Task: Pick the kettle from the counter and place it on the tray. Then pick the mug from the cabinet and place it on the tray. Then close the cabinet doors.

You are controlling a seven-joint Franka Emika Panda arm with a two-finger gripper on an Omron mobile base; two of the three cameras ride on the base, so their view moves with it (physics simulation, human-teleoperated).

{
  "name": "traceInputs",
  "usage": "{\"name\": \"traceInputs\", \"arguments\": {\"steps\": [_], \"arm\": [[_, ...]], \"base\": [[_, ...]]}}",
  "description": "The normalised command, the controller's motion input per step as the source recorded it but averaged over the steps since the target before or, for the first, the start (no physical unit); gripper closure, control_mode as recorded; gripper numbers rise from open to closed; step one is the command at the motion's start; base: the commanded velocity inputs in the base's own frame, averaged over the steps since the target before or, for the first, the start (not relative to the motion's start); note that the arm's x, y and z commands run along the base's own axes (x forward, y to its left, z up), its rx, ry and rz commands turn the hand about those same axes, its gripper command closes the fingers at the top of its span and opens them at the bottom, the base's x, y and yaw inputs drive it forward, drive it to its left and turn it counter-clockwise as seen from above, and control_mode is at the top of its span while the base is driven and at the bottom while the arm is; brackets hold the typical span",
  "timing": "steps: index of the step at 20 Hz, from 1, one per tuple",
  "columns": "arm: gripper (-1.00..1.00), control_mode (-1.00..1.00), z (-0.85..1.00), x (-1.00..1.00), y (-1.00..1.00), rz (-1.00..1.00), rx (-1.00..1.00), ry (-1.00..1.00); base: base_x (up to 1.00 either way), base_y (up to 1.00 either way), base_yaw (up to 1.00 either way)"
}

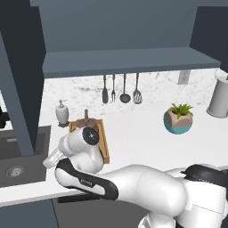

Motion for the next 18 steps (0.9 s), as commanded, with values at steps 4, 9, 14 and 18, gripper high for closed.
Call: {"name": "traceInputs", "arguments": {"steps": [4,9,14,18], "arm": [[1.00,-1.00,0.20,-0.09,0.18,-0.03,0.00,-0.25],[1.00,-1.00,0.31,0.00,0.33,-0.12,0.00,-0.27],[1.00,-1.00,0.22,-0.08,0.32,-0.17,0.00,-0.25],[1.00,-1.00,0.41,-0.29,0.38,-0.29,0.00,-0.13]], "base": [[0.00,0.00,0.00],[0.00,0.00,0.00],[0.00,0.00,0.00],[0.00,0.00,0.00]]}}
